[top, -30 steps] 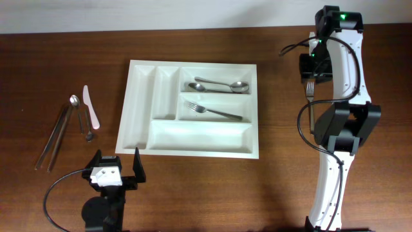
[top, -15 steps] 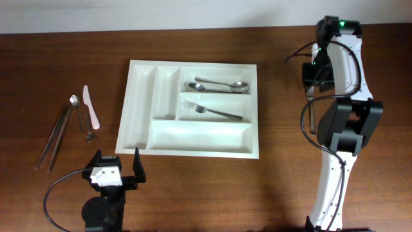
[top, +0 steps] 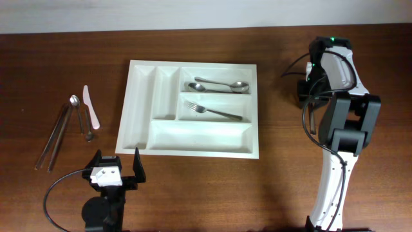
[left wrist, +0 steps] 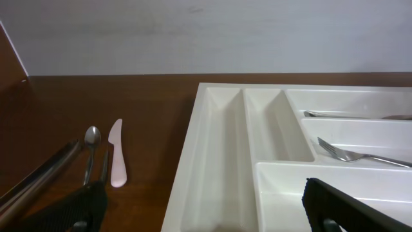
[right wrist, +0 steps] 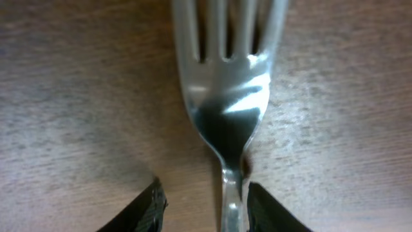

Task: Pack container
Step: 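Move the right gripper back over the metal fork and lower, then close the right gripper on the fork and lift it toward the tray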

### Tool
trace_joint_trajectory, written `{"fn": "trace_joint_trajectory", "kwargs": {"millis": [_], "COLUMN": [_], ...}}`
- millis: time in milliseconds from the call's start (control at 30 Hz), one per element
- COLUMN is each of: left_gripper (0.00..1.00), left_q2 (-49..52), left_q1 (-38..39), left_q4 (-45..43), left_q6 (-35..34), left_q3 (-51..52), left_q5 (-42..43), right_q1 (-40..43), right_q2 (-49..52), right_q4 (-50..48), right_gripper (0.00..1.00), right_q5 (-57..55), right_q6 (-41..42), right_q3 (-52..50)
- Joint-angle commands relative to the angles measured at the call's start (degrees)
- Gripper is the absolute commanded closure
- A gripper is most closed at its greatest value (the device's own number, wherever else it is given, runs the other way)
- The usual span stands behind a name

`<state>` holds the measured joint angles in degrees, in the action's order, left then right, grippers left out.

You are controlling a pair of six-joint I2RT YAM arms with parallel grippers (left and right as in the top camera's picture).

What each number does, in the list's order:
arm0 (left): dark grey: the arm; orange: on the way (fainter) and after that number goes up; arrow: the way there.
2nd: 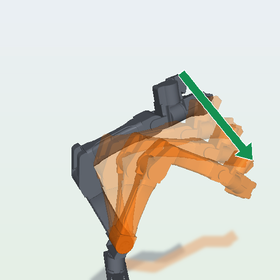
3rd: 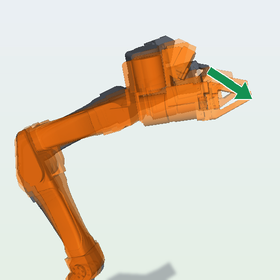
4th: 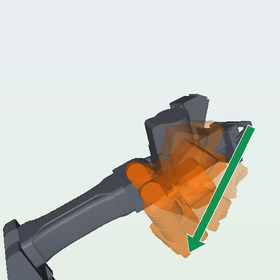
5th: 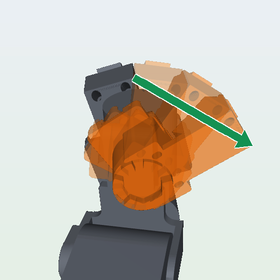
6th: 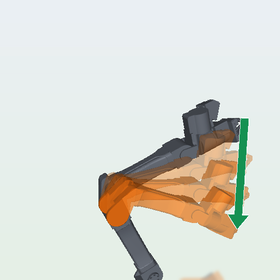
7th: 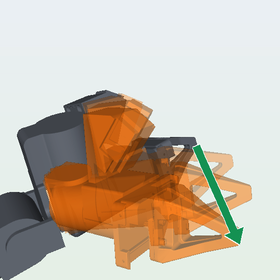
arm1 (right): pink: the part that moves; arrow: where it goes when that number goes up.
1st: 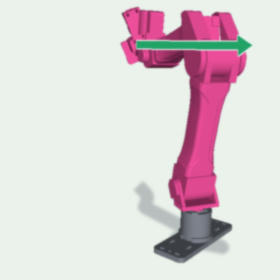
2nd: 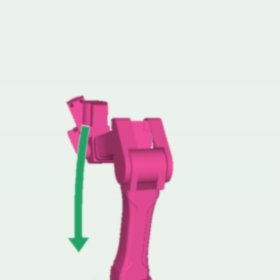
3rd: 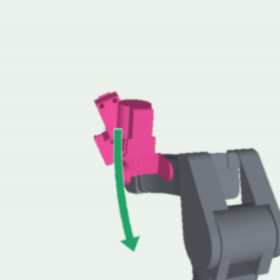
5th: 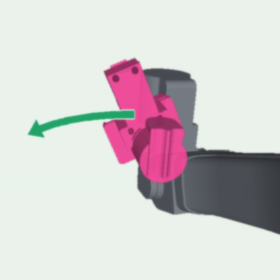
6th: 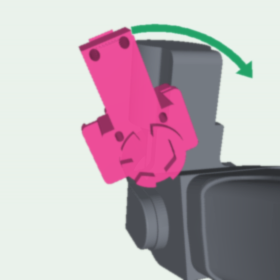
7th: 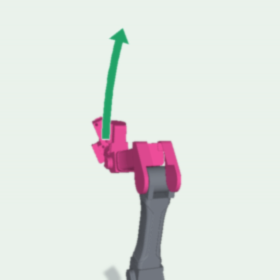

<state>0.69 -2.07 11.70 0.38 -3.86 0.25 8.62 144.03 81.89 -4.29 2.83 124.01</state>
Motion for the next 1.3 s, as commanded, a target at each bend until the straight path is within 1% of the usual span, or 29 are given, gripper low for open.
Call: {"fn": "trace_joint_trajectory", "kwargs": {"millis": [0,100,233,267,333,500,967,1133,1267], "left_gripper": [0.01,0.01,0.01,0.01,0.01,0.01,0.01,0.01,0.01], "left_q2": [-0.35,-0.35,-0.35,-0.35,-0.35,-0.35,-0.35,-0.35,-0.35], "left_q1": [-0.35,-0.35,-0.35,-0.35,-0.35,-0.35,-0.35,-0.35,-0.35], "left_q4": [-0.11,-0.11,-0.11,-0.11,-0.11,-0.11,-0.11,-0.11,-0.11], "left_q6": [0.48,0.48,0.48,0.48,0.48,0.48,0.48,0.48,0.48], "left_q3": [0.35,0.35,0.35,0.35,0.35,0.35,0.35,0.35,0.35], "left_q5": [0.44,0.44,0.44,0.44,0.44,0.44,0.44,0.44,0.44], "right_q1": [0.87,0.87,0.81,0.83,0.83,0.83,0.83,0.83,0.76], "right_q2": [-0.83,-0.83,-0.83,-0.83,-0.83,-0.83,-0.96,-1.97,-2.36], "right_q4": [-1.49,-2.54,-3.34,-3.34,-3.52,-3.98,-4.55,-3.82,-1.92], "right_gripper": [0.58,0.6,0.73,0.79,0.86,0.95,0.96,0.96,0.96], "right_q5": [0.72,1.22,1.53,1.49,1.49,1.49,1.53,2.29,2.36], "right_q6": [0.66,0.68,0.66,0.66,0.66,0.66,0.63,0.61,0.61], "right_q3": [-2.47,-2.75,-2.78,-2.78,-2.78,-2.78,-1.57,1.53,6.25]}}
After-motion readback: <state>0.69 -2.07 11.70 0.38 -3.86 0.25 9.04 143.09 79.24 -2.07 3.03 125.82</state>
